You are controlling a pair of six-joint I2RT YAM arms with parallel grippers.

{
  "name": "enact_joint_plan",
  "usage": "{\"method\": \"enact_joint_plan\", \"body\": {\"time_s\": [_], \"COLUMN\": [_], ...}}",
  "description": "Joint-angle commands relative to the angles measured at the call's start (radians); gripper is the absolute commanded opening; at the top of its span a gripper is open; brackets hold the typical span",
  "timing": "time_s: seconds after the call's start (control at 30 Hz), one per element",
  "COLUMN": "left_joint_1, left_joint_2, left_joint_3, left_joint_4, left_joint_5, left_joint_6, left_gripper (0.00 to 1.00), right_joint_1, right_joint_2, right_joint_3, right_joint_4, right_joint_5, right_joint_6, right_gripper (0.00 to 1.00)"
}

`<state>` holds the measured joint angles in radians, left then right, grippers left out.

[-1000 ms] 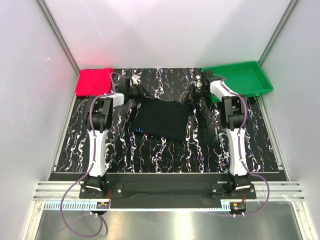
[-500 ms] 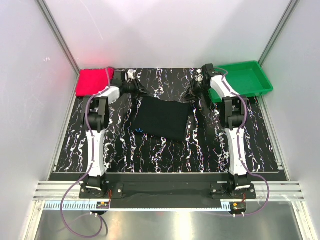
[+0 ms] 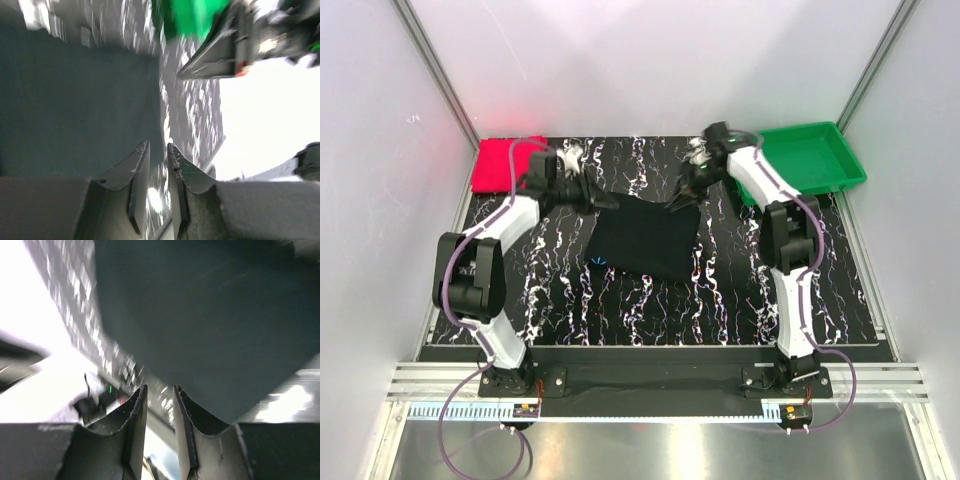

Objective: Fold and stack the t-shirts
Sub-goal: Fold the tshirt

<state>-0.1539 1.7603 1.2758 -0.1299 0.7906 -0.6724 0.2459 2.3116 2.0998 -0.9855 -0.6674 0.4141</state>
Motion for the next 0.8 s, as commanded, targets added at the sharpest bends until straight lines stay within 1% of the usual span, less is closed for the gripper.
{"method": "enact_joint_plan", "body": {"time_s": [0.0, 0.03, 0.1, 0.27, 0.33, 0.4, 0.57, 0.7, 0.77], "left_joint_1": [0.001, 0.001, 0.005, 0.011, 0.011, 0.014, 0.033, 0.043, 0.047], "left_joint_2": [-0.041, -0.047, -0.054, -0.029, -0.006, 0.013, 0.071, 0.084, 0.084], "left_joint_3": [-0.156, -0.202, -0.242, -0.280, -0.292, -0.299, -0.303, -0.308, -0.309], "left_joint_4": [-0.031, -0.031, -0.033, -0.030, -0.025, -0.017, -0.013, -0.013, -0.011], "left_joint_5": [0.007, 0.007, 0.009, -0.013, -0.027, -0.039, -0.051, -0.056, -0.056], "left_joint_6": [0.057, 0.066, 0.095, 0.151, 0.161, 0.177, 0.201, 0.211, 0.214], "left_gripper": [0.24, 0.24, 0.23, 0.22, 0.22, 0.21, 0.20, 0.20, 0.20], "right_joint_1": [0.163, 0.211, 0.278, 0.343, 0.343, 0.339, 0.314, 0.257, 0.204], "right_joint_2": [-0.090, -0.092, -0.093, -0.061, -0.047, -0.043, -0.069, -0.116, -0.141], "right_joint_3": [-0.098, -0.118, -0.170, -0.230, -0.271, -0.315, -0.423, -0.550, -0.596], "right_joint_4": [0.008, 0.024, 0.077, 0.116, 0.119, 0.116, 0.122, 0.145, 0.157], "right_joint_5": [-0.131, -0.153, -0.198, -0.245, -0.248, -0.219, -0.190, -0.175, -0.172], "right_joint_6": [-0.003, 0.021, 0.051, 0.054, 0.029, 0.011, -0.041, -0.069, -0.083], "right_gripper": [0.33, 0.33, 0.32, 0.32, 0.31, 0.31, 0.31, 0.31, 0.31]}}
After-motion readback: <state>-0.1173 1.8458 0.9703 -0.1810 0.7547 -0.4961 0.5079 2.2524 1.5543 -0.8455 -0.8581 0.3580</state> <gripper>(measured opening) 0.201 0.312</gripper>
